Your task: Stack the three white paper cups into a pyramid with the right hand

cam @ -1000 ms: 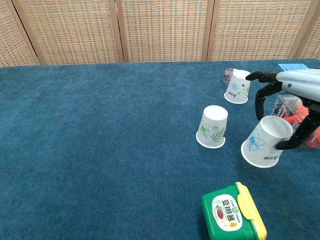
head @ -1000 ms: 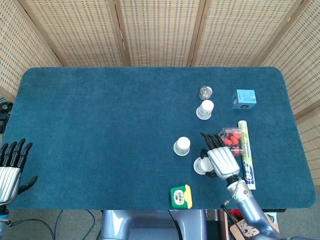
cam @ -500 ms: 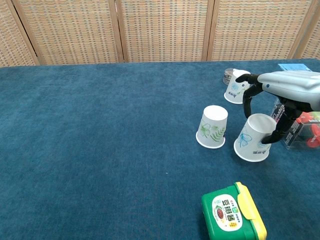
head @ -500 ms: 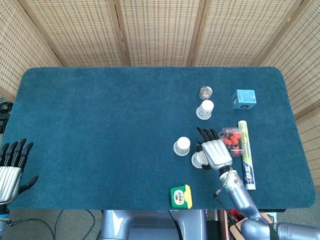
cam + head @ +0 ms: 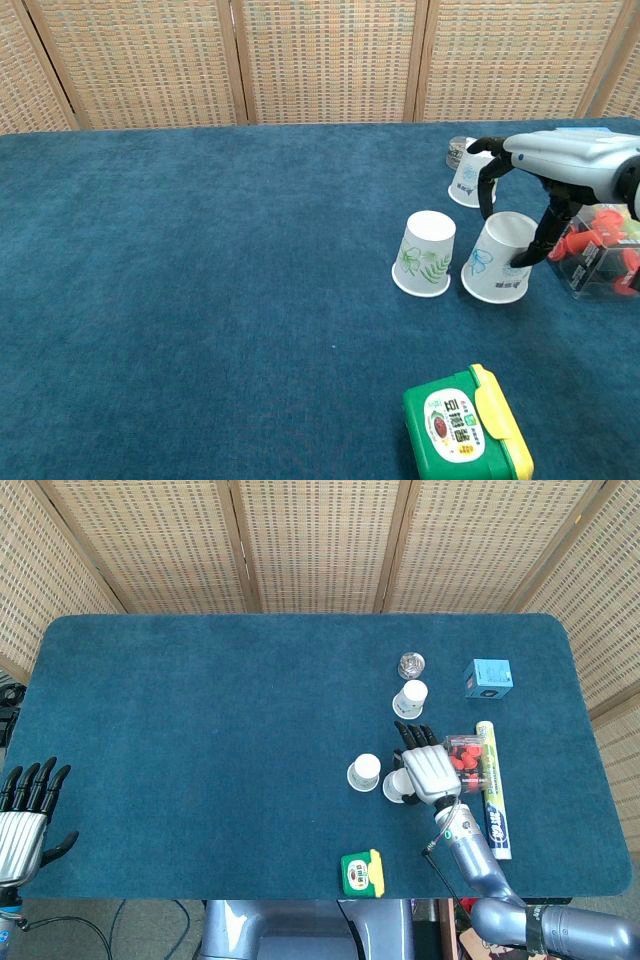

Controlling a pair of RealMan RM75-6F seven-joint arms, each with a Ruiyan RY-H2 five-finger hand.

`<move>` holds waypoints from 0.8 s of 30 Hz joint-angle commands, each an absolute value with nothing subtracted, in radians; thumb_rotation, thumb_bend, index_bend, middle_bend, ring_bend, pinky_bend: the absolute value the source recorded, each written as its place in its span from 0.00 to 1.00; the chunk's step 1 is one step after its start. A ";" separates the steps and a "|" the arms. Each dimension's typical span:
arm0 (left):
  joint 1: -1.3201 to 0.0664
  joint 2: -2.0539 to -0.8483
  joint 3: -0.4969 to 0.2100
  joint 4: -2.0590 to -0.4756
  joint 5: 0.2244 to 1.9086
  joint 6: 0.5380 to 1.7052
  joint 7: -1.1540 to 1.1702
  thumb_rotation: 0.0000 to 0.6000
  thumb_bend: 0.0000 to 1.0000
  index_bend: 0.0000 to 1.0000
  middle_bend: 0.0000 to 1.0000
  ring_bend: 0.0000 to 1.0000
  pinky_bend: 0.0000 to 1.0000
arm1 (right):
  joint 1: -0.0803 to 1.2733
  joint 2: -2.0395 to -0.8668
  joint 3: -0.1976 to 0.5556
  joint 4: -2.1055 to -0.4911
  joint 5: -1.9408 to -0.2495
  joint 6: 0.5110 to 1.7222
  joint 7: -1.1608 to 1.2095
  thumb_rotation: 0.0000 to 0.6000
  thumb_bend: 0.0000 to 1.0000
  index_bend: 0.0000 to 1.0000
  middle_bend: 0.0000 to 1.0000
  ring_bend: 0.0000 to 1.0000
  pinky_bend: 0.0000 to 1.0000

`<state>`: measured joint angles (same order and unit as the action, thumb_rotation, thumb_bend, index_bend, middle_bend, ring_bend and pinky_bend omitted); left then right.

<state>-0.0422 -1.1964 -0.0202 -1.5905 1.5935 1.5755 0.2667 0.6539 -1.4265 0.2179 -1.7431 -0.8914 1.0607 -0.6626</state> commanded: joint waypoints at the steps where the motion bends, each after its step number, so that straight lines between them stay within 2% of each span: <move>1: -0.042 -1.196 -0.021 -1.590 1.593 1.577 0.265 1.00 0.21 0.00 0.00 0.00 0.00 | 0.665 -1.430 0.221 -1.734 -0.878 1.058 -0.660 1.00 0.13 0.54 0.00 0.00 0.00; 24: -0.046 -1.199 -0.020 -1.587 1.586 1.570 0.265 1.00 0.21 0.00 0.00 0.00 0.00 | 0.731 -1.469 0.206 -1.652 -0.804 1.044 -0.636 1.00 0.13 0.54 0.00 0.00 0.00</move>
